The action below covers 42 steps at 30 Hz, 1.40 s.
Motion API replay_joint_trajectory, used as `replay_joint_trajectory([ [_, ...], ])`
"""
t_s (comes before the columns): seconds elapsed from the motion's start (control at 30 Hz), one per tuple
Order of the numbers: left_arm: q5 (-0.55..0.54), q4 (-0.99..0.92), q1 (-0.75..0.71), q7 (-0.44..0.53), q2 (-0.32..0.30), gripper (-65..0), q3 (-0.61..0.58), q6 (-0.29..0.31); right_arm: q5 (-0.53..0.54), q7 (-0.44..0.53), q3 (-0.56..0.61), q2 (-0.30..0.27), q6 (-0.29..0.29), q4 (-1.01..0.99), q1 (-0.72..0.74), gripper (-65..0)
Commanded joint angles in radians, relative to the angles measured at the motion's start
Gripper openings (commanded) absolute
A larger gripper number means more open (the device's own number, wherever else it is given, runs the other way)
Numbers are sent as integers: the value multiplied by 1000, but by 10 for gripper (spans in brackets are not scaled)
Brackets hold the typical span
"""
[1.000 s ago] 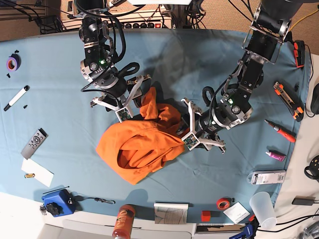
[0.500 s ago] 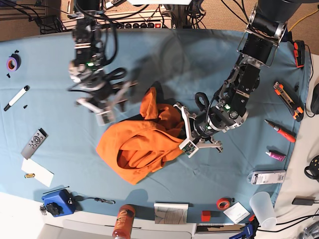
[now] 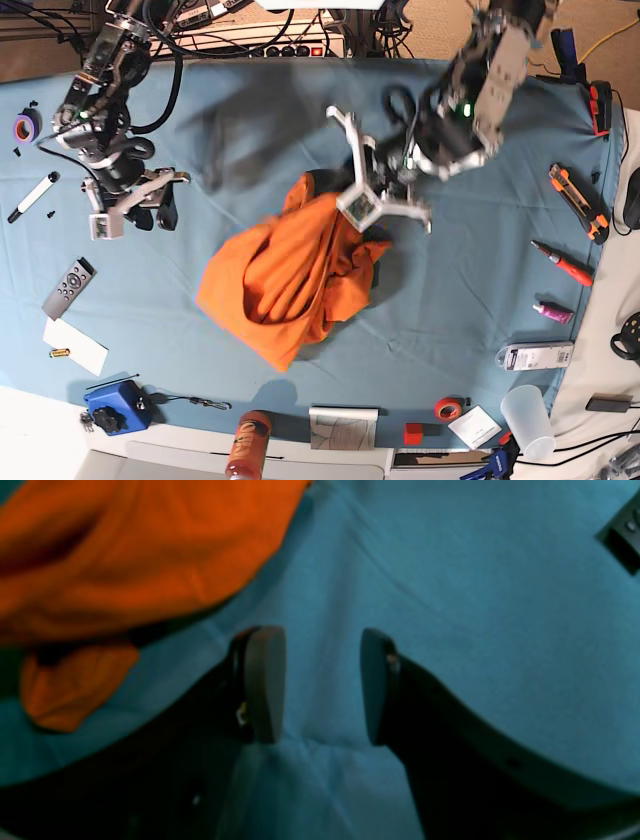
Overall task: Layout the t-shirt on the table in an organized manner, then fold the t-shirt properly
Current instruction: 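Lift the t-shirt with the left gripper and drag it sideways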
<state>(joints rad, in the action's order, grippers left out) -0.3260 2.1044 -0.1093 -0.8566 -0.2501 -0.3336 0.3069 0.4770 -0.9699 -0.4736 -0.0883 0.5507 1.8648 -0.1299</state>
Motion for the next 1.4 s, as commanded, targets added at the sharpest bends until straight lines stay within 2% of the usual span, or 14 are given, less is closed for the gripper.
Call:
replay_joint_trajectory([
  [0.0,-8,39,-21,26,0,-650,2,-3,25,20,-16,-9,4,20,14,-401],
  [0.13,-8,91,-117,25,0,-650,2,54,71,-11,-33,-14,8,20,13,-401],
  [0.2,-6,102,-148,25,0,-650,2,61,84,-26,-31,-25,28,20,13,-401],
  [0.3,110,113,-158,27,-3,-650,4,58,83,-26,-32,-43,32,20,14,-401],
  [0.43,310,122,-127,57,-3,-650,72,-29,83,-26,-32,-64,32,20,13,-401],
  [0.5,354,122,-102,72,-3,-650,148,-74,84,-38,-31,-74,34,20,13,-401],
  [0.6,361,121,-50,80,-8,-650,309,-116,84,-55,-31,-78,72,20,13,-401],
  [0.67,332,115,-21,111,-26,-650,430,-135,84,-63,-31,-78,83,20,13,-401],
  [0.8,176,69,11,124,-87,-650,619,-125,105,-74,-30,-78,85,20,13,-401],
  [0.97,40,37,5,124,-134,-650,670,-111,138,-96,34,-77,109,20,13,-401],
  [1.13,-208,64,28,124,-144,-650,670,103,80,-60,182,-77,95,20,14,-401],
  [1.2,-301,75,49,124,-144,-650,670,164,56,-47,224,-77,84,20,14,-401],
  [1.3,-324,76,84,123,-144,-650,670,177,54,-48,289,-74,85,20,14,-401],
  [1.37,-302,76,98,124,-144,-650,670,158,43,-45,338,-75,85,20,14,-401],
])
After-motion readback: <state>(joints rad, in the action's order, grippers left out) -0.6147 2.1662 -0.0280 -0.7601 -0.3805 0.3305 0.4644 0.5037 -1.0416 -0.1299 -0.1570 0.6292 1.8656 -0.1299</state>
